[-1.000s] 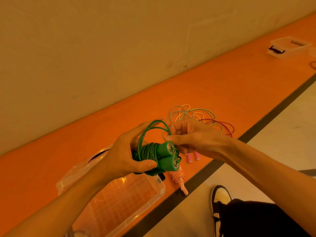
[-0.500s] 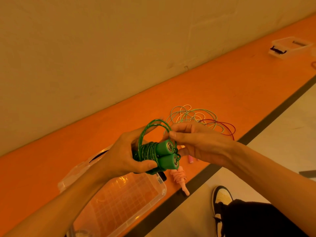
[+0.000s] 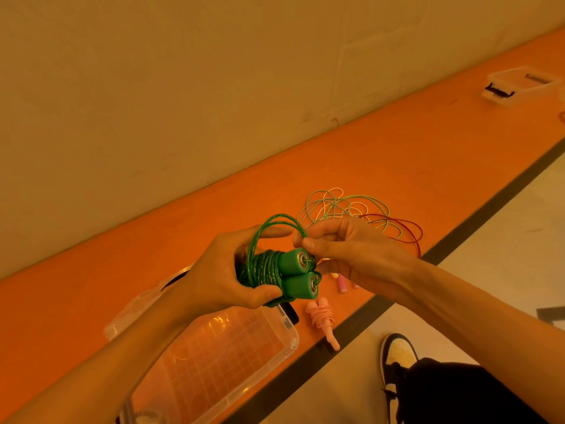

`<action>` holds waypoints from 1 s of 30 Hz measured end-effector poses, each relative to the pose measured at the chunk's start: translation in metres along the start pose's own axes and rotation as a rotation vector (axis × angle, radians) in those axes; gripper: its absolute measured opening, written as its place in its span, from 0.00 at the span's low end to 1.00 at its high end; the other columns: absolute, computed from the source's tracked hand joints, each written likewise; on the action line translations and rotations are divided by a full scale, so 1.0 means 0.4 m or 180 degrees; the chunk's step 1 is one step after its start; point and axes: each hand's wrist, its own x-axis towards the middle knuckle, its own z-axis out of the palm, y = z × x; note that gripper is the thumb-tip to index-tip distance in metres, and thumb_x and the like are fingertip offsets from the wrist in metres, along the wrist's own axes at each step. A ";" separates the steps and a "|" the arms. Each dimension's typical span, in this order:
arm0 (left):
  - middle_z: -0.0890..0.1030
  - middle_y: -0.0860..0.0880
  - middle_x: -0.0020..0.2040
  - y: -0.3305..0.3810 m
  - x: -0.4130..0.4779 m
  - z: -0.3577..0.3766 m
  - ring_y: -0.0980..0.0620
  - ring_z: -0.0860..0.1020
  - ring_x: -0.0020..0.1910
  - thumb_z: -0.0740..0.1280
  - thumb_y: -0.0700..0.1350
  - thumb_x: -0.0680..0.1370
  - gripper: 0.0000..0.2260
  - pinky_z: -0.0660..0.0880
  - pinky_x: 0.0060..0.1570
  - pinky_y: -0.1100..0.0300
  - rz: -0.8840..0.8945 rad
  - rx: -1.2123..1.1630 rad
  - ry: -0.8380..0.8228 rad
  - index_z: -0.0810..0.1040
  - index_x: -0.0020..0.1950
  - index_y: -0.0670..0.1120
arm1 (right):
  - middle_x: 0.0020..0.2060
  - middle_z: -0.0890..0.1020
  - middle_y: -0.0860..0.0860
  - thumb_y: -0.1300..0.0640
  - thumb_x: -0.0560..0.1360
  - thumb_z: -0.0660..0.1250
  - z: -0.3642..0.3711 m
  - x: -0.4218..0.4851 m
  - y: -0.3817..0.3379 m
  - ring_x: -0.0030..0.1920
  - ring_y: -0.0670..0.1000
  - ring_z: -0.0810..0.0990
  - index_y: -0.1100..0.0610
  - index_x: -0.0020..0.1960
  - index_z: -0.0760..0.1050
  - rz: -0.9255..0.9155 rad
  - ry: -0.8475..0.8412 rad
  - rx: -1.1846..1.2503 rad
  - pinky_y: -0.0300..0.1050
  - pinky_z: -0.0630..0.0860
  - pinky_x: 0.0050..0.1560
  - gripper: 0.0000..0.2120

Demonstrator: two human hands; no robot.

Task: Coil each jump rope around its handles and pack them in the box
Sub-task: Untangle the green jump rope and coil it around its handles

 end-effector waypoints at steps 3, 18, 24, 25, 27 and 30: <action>0.85 0.45 0.41 -0.012 -0.003 -0.008 0.46 0.84 0.33 0.77 0.50 0.65 0.29 0.78 0.32 0.55 0.0033 0.0215 0.0189 0.78 0.66 0.50 | 0.37 0.84 0.56 0.57 0.65 0.74 0.001 -0.002 0.003 0.34 0.49 0.81 0.57 0.40 0.82 -0.0097 0.0064 -0.0061 0.38 0.80 0.33 0.05; 0.85 0.43 0.39 -0.023 -0.006 -0.012 0.44 0.83 0.32 0.77 0.49 0.62 0.16 0.78 0.29 0.56 0.0099 0.0250 0.0281 0.84 0.47 0.48 | 0.35 0.83 0.55 0.54 0.69 0.72 0.021 -0.001 0.020 0.35 0.51 0.80 0.54 0.36 0.80 -0.0244 -0.0123 -0.0339 0.41 0.80 0.35 0.05; 0.85 0.47 0.39 -0.029 -0.012 -0.011 0.50 0.83 0.33 0.78 0.52 0.62 0.16 0.76 0.31 0.61 0.0177 0.0405 0.0192 0.83 0.47 0.50 | 0.38 0.82 0.59 0.52 0.70 0.72 0.020 -0.003 0.026 0.38 0.55 0.80 0.56 0.38 0.79 -0.0184 -0.0223 -0.0504 0.41 0.80 0.36 0.08; 0.85 0.46 0.39 -0.029 -0.013 -0.012 0.50 0.83 0.33 0.78 0.52 0.62 0.16 0.76 0.31 0.60 0.0161 0.0400 0.0177 0.83 0.47 0.49 | 0.38 0.82 0.59 0.52 0.70 0.72 0.021 -0.004 0.029 0.38 0.55 0.80 0.56 0.38 0.78 -0.0177 -0.0215 -0.0474 0.41 0.80 0.36 0.08; 0.85 0.45 0.38 -0.027 -0.014 -0.015 0.49 0.83 0.31 0.78 0.52 0.62 0.15 0.77 0.30 0.59 0.0170 0.0391 0.0227 0.84 0.47 0.49 | 0.40 0.82 0.60 0.53 0.70 0.71 0.019 -0.006 0.031 0.40 0.55 0.80 0.58 0.39 0.78 -0.0219 -0.0210 -0.0391 0.42 0.80 0.37 0.08; 0.85 0.44 0.38 -0.028 -0.011 -0.029 0.41 0.82 0.31 0.77 0.52 0.63 0.15 0.77 0.26 0.51 0.0169 0.0376 0.0347 0.84 0.47 0.50 | 0.39 0.83 0.59 0.57 0.70 0.70 0.014 -0.011 0.022 0.37 0.51 0.83 0.61 0.42 0.76 -0.0375 -0.0233 -0.0220 0.37 0.79 0.33 0.07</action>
